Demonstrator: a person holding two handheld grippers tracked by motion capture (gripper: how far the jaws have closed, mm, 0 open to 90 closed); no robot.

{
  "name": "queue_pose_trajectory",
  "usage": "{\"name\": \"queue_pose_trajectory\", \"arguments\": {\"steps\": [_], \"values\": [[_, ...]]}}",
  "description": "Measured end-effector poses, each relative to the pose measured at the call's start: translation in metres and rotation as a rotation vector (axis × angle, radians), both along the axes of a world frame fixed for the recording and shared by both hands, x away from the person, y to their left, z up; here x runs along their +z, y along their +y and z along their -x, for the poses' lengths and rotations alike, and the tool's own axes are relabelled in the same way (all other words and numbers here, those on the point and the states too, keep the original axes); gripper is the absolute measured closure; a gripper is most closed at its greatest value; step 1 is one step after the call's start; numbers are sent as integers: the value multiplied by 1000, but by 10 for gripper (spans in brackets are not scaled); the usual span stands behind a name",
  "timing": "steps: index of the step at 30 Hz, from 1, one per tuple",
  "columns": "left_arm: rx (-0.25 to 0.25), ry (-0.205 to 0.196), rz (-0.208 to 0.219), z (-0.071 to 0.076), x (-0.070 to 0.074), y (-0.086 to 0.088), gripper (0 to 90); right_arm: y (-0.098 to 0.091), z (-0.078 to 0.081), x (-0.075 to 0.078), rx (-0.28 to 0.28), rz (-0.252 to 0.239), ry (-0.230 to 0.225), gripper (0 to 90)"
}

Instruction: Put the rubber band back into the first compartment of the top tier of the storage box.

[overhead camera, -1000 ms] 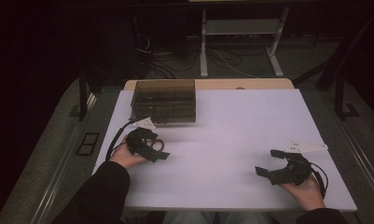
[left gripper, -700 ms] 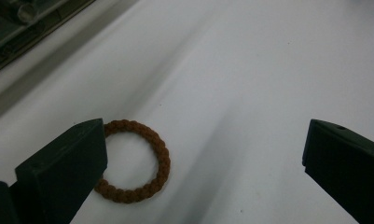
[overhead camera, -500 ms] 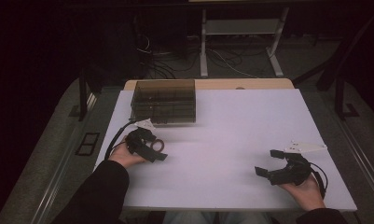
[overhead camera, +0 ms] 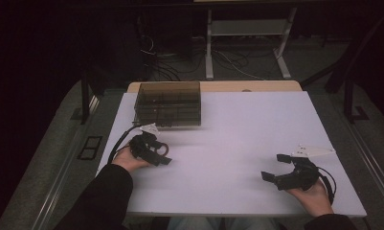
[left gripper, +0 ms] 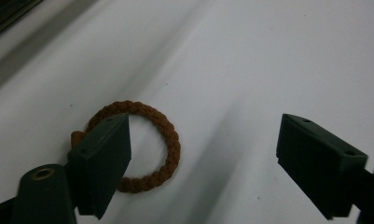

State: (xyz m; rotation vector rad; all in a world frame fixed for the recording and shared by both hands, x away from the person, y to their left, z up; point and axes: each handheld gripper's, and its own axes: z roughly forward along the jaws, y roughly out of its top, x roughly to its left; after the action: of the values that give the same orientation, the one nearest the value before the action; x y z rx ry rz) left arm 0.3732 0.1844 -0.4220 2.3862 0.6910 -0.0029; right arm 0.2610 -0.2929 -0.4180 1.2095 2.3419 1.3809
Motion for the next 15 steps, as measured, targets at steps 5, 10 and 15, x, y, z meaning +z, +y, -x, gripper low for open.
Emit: {"name": "queue_pose_trajectory", "arguments": {"steps": [5, 10, 15], "values": [[-5, -1, -19, -1, -3, 0, 228, 0, 0, 0, 1, 1, 0, 7], [0, -5, -31, -2, -4, 0, 307, 0, 0, -1, 4, 1, 1, 7], [-4, -16, -43, -2, -5, 0, 370, 1, 0, -1, 6, 1, 0, 7]]}}
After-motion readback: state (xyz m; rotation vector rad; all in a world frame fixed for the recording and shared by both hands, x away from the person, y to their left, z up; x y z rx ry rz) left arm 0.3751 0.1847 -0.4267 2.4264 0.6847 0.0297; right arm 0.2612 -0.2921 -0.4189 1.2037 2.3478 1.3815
